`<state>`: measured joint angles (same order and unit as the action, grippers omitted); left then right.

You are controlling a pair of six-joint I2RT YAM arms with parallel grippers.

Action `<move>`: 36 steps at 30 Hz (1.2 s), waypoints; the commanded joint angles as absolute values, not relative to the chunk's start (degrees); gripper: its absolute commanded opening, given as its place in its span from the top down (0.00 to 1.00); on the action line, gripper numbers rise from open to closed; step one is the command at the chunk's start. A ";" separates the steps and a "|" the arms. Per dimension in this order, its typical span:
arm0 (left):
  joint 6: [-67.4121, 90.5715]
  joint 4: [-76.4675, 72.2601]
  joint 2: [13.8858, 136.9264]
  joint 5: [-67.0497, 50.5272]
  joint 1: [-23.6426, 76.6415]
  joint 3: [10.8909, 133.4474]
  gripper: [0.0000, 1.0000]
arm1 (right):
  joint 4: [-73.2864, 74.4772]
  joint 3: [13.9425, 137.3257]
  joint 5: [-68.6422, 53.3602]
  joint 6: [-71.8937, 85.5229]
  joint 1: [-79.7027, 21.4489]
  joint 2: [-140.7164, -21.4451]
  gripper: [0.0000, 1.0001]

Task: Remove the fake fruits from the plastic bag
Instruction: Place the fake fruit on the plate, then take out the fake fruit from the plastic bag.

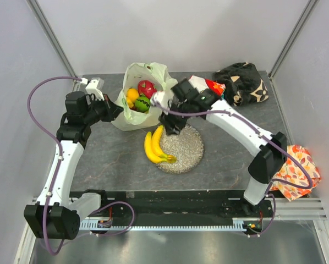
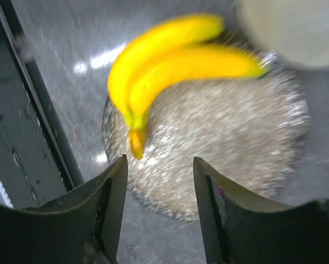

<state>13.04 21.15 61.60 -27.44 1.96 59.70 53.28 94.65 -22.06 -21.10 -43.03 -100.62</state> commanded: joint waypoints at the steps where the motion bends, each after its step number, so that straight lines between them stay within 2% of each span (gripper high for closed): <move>1: 10.72 21.79 58.36 -30.67 1.76 60.29 0.98 | 55.56 107.30 -25.75 -22.59 -41.22 -101.94 0.47; 6: 10.20 26.88 58.71 -34.80 1.76 62.84 0.98 | 49.23 117.50 -21.89 -18.91 -41.22 -109.76 0.48; 13: 7.91 31.02 57.75 -34.37 1.76 59.50 0.98 | 35.52 127.68 -15.22 -15.30 -41.31 -127.95 0.47; 15: 7.13 31.46 57.66 -33.58 1.76 59.50 0.99 | 34.46 134.19 -10.30 -14.59 -41.13 -133.99 0.43; 18: 5.55 31.99 58.18 -34.89 1.76 59.50 0.98 | 29.90 136.94 -5.20 -12.40 -40.61 -137.28 0.27; 19: 4.93 32.51 58.53 -35.68 1.76 59.41 0.98 | 26.84 136.59 -4.66 -11.61 -40.17 -137.37 0.19; 22: 3.52 34.10 59.68 -38.49 1.76 59.33 0.98 | 23.04 134.30 -2.29 -11.07 -39.64 -137.63 0.14; 31: -1.56 41.13 58.10 -39.20 1.76 57.83 0.98 | 22.06 134.82 -1.84 -11.34 -37.71 -143.35 0.14; 36: -2.98 42.36 59.50 -38.85 1.76 58.18 0.98 | 22.24 135.96 -2.64 -10.81 -37.00 -145.81 0.22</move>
<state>1.26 39.97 59.46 -37.60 1.96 57.87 23.49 133.27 -2.72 -12.16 -37.45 -143.35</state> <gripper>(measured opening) 0.023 0.808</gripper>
